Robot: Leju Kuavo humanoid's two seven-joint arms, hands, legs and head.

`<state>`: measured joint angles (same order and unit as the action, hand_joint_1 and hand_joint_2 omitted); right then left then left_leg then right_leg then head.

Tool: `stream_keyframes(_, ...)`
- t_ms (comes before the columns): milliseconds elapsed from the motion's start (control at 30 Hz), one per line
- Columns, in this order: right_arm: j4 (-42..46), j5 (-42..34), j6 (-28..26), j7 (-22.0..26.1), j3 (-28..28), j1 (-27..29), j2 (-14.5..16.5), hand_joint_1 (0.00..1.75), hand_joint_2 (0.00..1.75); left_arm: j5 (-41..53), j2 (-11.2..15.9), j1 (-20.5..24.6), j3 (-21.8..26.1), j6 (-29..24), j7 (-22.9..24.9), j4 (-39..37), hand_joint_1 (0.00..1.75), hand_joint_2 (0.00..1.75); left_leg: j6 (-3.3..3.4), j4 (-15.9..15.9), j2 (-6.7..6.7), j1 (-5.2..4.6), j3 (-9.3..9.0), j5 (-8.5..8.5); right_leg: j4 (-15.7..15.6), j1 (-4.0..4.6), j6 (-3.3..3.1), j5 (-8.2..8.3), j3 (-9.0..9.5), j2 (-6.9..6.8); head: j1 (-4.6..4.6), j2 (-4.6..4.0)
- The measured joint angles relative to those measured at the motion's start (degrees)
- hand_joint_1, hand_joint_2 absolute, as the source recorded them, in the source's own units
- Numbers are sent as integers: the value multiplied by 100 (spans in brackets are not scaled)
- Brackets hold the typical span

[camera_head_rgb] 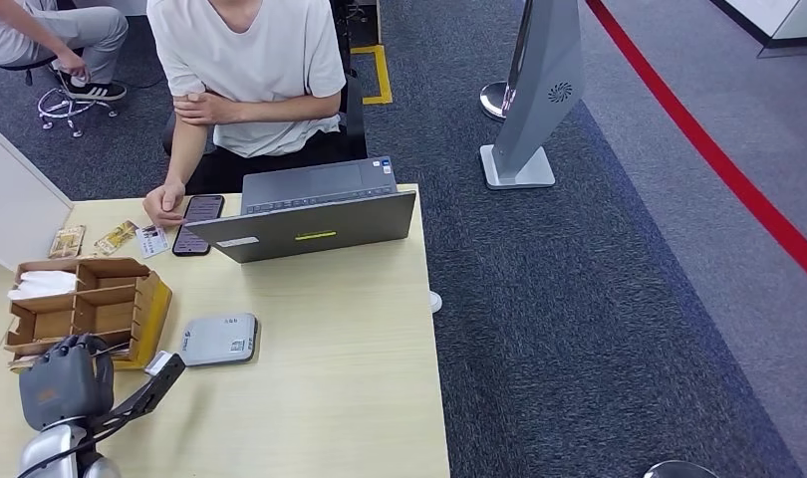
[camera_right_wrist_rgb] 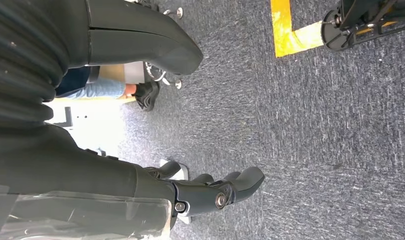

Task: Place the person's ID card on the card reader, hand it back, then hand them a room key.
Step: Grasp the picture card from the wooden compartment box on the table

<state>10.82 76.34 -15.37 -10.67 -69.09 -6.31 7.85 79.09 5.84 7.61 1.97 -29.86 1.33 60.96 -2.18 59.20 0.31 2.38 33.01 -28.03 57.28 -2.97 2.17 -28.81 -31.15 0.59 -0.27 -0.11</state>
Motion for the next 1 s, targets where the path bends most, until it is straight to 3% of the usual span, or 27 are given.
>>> stream_keyframes(1000,0,20,0,7,15,0,-22,0,175,-198,-30,-13,1,-266,-159,24,175,175,0,0,0,0,0,0,0,0,0,0,0,0,1,0)
